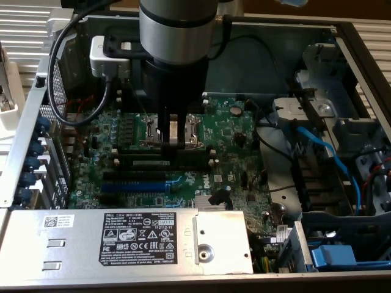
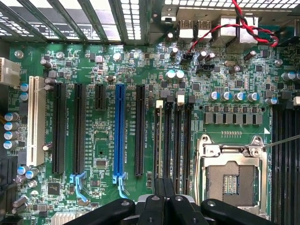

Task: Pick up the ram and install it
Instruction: 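Press down the ram until it locks into place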

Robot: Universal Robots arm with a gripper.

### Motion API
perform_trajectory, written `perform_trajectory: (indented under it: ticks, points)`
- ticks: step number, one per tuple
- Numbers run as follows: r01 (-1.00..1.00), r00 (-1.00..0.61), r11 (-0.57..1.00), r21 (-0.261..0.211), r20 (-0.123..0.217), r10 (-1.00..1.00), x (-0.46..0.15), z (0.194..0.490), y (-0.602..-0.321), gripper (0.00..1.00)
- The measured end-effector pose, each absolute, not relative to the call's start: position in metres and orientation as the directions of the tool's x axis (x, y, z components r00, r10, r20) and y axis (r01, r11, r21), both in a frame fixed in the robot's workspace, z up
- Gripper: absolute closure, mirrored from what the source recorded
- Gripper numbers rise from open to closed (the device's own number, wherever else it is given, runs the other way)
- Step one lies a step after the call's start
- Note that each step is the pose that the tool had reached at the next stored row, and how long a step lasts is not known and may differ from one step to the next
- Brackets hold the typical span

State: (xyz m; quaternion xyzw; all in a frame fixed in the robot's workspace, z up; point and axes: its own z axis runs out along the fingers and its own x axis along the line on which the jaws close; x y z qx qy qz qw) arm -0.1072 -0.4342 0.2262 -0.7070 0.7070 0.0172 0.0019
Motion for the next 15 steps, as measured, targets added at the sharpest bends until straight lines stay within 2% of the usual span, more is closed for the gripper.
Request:
perform_trajectory:
  ticks: [15]
  points:
    - [-1.000, 0.000, 0.000, 0.021, -0.027, -1.000, -0.107, 0.245, -0.434, 0.90]
